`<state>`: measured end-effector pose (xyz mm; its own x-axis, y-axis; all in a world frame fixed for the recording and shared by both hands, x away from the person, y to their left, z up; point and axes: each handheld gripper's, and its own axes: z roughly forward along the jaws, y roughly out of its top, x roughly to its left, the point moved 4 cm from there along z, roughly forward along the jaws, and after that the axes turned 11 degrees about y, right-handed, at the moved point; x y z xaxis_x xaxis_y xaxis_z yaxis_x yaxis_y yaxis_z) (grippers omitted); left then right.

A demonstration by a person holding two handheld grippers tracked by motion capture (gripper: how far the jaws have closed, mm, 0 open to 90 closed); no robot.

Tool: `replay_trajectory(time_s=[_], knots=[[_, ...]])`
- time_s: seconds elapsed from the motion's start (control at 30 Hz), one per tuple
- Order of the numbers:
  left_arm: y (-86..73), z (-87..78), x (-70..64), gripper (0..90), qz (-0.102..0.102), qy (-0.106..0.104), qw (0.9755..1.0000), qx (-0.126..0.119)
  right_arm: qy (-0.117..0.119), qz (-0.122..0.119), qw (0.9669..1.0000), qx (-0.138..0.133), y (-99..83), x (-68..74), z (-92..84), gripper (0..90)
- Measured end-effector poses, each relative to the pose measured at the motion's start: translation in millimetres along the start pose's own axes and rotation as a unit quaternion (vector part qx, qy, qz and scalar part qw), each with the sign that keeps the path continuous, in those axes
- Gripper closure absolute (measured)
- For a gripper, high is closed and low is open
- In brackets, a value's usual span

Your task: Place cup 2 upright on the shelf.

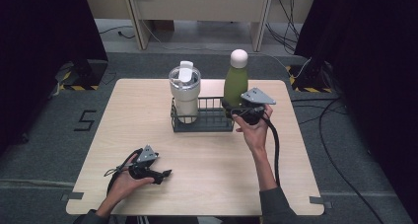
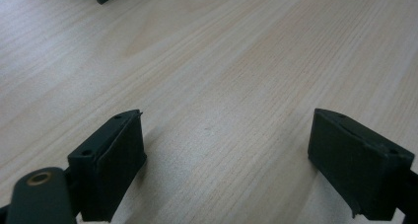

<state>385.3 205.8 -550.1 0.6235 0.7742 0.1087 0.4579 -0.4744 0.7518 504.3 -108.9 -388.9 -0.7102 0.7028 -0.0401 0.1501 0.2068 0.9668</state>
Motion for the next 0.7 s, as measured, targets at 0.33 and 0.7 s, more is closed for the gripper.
replay_trajectory(time_s=[0.33,0.7], knots=[[0.0,-0.1,0.0,13.2,0.000,0.000,1.0000,0.000,0.004,0.000,1.0000,0.001,5.2,-0.4,18.7,20.9],[0.0,-0.2,-0.2,13.2,-0.001,0.000,1.0000,0.000,0.008,0.009,0.9999,0.002,6.9,-4.2,39.1,20.8]])
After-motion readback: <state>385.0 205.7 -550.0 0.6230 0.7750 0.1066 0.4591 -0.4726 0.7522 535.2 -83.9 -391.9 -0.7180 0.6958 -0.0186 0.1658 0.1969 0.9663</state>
